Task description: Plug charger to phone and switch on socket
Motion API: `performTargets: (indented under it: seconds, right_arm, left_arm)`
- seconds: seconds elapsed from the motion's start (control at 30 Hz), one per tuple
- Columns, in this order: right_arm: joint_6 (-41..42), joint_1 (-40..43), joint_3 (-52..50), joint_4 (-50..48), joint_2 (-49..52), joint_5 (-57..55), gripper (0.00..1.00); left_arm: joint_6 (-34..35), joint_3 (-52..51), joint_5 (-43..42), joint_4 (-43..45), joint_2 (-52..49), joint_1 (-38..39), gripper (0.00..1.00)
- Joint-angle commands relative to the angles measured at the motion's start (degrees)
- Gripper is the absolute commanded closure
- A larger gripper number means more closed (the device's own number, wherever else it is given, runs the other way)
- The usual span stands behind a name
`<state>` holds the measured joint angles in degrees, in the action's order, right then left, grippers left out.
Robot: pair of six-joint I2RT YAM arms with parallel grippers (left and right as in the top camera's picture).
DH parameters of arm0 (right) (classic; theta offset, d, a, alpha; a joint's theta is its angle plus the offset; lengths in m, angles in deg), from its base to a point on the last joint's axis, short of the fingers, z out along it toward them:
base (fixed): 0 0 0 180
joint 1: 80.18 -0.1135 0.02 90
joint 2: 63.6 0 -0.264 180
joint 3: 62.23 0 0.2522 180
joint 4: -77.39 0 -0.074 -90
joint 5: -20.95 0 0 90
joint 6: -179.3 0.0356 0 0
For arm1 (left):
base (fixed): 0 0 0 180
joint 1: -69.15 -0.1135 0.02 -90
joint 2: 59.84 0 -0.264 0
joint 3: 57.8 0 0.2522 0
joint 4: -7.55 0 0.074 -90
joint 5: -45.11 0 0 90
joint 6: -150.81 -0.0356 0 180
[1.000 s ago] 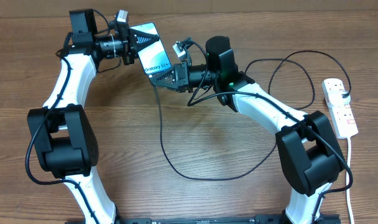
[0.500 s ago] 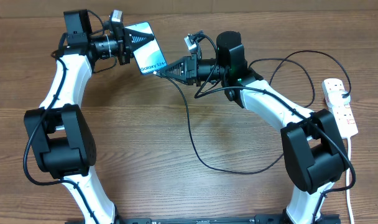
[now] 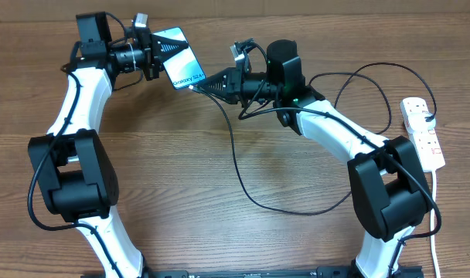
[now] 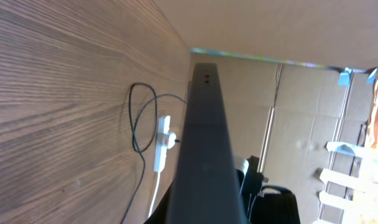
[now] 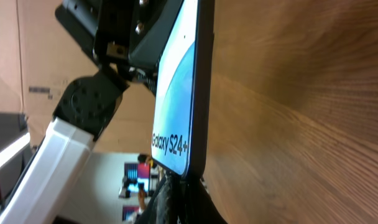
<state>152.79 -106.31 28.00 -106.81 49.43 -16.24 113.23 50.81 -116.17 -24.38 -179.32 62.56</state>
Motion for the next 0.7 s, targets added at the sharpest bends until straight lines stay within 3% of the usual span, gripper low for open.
performTargets:
  seconds: [0.0, 0.33, 0.67]
  right_arm:
    - [3.19, -1.9, 0.46, -1.33, -1.27, -11.98, 0.96]
    - [-2.08, -1.51, 0.46, 3.3, -1.27, -11.78, 0.96]
    - [-25.05, 1.44, 0.46, 26.93, -1.27, -16.13, 0.96]
  left_arm:
    - [1.01, 0.5, -4.81, -0.44, 1.07, 1.36, 0.96]
    - [-0.85, 0.5, -0.11, -0.44, 1.07, 1.03, 0.96]
    - [-7.45, 0.5, 12.61, -3.8, 1.07, -0.26, 0.96]
